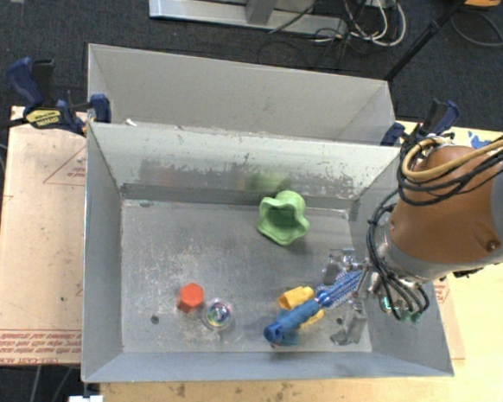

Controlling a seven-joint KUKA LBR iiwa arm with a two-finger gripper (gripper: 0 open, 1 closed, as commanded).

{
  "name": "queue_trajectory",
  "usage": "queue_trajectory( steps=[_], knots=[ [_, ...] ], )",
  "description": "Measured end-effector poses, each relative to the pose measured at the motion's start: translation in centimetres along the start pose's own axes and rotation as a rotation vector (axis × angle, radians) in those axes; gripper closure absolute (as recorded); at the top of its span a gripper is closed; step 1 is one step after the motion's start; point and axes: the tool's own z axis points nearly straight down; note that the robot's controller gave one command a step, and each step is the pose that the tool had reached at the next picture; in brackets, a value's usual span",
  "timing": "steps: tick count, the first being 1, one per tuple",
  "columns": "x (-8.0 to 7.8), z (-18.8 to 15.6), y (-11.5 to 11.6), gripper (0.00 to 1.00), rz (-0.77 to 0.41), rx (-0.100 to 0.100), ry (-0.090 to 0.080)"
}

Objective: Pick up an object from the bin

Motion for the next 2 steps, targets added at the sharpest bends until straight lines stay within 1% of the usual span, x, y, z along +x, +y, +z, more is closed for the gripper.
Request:
queue_trajectory(
  steps=[1, 2],
  knots=[
    [-6.6, 12.5, -3.8, 0.00, -0.357, 0.002, -0.008],
    [-7.1, 12.2, -7.9, 0.00, -0.476, 0.005, -0.011]
  ],
)
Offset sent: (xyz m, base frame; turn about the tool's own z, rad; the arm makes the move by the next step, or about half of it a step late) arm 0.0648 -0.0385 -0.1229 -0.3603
